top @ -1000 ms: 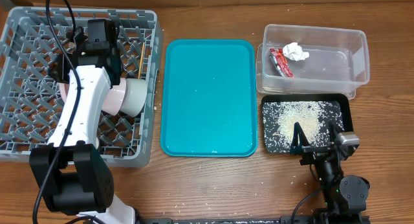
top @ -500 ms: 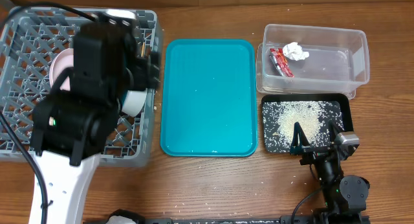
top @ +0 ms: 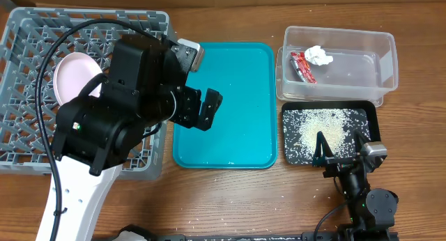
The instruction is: Sort waste into correct bins and load items into the dishwasher
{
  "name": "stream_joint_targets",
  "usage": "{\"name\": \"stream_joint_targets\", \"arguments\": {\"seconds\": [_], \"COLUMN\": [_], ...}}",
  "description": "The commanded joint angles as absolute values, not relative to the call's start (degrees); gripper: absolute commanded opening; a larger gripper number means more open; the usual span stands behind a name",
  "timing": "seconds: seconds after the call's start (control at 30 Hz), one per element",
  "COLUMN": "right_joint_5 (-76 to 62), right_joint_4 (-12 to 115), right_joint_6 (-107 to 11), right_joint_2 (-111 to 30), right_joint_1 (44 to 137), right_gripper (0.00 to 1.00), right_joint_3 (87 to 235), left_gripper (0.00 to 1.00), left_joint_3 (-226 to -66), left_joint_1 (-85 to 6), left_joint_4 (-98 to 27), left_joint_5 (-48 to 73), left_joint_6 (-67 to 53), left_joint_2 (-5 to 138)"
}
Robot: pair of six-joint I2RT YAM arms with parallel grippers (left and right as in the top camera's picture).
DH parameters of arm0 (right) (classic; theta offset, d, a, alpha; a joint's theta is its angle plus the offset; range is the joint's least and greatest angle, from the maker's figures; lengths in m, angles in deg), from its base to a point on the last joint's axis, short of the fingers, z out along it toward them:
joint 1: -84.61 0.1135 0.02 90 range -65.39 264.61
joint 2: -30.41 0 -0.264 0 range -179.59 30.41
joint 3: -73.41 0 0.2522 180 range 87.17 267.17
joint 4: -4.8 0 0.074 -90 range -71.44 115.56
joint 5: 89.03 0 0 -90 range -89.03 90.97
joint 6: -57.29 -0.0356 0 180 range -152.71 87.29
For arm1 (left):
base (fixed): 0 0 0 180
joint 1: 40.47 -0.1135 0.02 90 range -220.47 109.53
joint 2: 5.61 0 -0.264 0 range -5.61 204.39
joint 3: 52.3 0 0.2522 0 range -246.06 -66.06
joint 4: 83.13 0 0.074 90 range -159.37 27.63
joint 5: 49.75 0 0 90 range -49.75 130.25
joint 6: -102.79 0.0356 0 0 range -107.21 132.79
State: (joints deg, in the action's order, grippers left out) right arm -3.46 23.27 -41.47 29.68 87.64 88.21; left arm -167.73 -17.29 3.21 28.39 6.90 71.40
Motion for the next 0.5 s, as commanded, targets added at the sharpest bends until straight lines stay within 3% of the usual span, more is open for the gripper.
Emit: {"name": "stream_joint_targets", "arguments": {"seconds": [0.0, 0.17, 0.37, 0.47], "right_joint_5": [-2.95, -2.98, -2.98, -2.98], "right_joint_4": [22.97, 22.97, 22.97, 22.97], "right_joint_6": [-41.53, -41.53, -41.53, -41.53], "right_joint_2": [30.12, 30.12, 30.12, 30.12], "right_joint_1": [87.38, 87.38, 87.38, 87.38], "right_gripper": [1.0, 1.0, 1.0, 1.0], "right_joint_3": [87.64, 87.64, 87.64, 87.64], "left_gripper": [1.0, 1.0, 1.0, 1.0], "left_joint_3": [-167.82, -167.82, -155.93, -139.36], "left_joint_1": [-17.16, -17.33, -17.94, -21.11], "left_joint_4": [3.36, 6.73, -17.38, -32.79], "left_joint_5": [25.61, 28.76, 36.24, 36.15], "left_joint_6": [6.34, 6.51, 10.88, 9.22], "left_joint_2": [72.34, 72.37, 61.55, 49.22]}}
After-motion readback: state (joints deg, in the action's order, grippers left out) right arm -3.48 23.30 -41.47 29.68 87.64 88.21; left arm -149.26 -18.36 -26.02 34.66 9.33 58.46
